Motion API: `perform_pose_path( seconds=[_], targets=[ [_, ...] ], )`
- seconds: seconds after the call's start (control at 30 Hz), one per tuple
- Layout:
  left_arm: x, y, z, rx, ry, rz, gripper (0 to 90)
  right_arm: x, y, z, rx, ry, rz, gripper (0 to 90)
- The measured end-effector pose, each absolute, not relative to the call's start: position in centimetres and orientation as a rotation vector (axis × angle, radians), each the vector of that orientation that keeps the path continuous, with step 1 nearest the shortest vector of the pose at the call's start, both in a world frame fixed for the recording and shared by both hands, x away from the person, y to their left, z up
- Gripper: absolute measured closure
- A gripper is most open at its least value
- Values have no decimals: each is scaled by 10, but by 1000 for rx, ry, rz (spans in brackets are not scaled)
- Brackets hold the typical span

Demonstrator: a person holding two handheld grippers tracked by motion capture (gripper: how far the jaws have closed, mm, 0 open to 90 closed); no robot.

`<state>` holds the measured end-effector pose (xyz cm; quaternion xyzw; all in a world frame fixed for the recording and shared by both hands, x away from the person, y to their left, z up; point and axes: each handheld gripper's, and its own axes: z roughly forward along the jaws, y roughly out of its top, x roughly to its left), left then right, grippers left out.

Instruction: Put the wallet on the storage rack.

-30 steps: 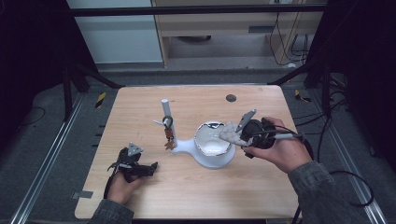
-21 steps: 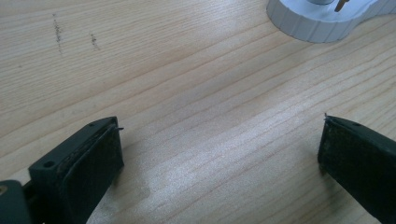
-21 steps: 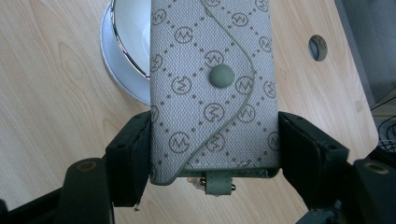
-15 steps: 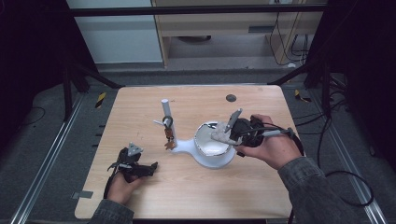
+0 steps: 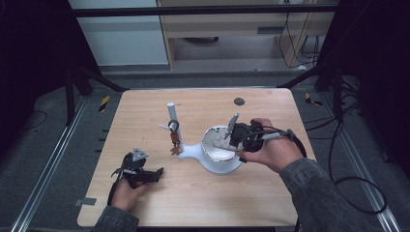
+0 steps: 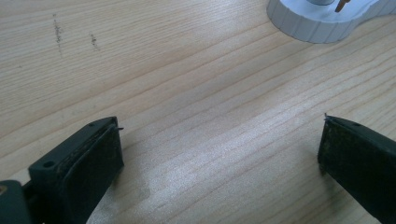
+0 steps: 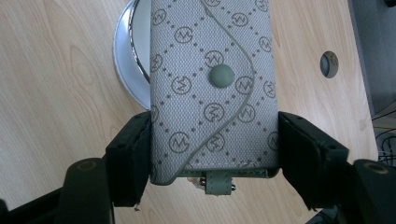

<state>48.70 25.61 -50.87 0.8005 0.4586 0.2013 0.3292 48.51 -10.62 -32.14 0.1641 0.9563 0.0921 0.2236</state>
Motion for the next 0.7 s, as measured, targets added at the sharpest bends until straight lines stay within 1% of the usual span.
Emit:
perform_pose_path(
  seconds=[0.7],
  targets=[
    [487, 256, -509, 2095, 1201, 527, 0, 486, -80, -335, 362, 2643, 146, 309]
  ],
)
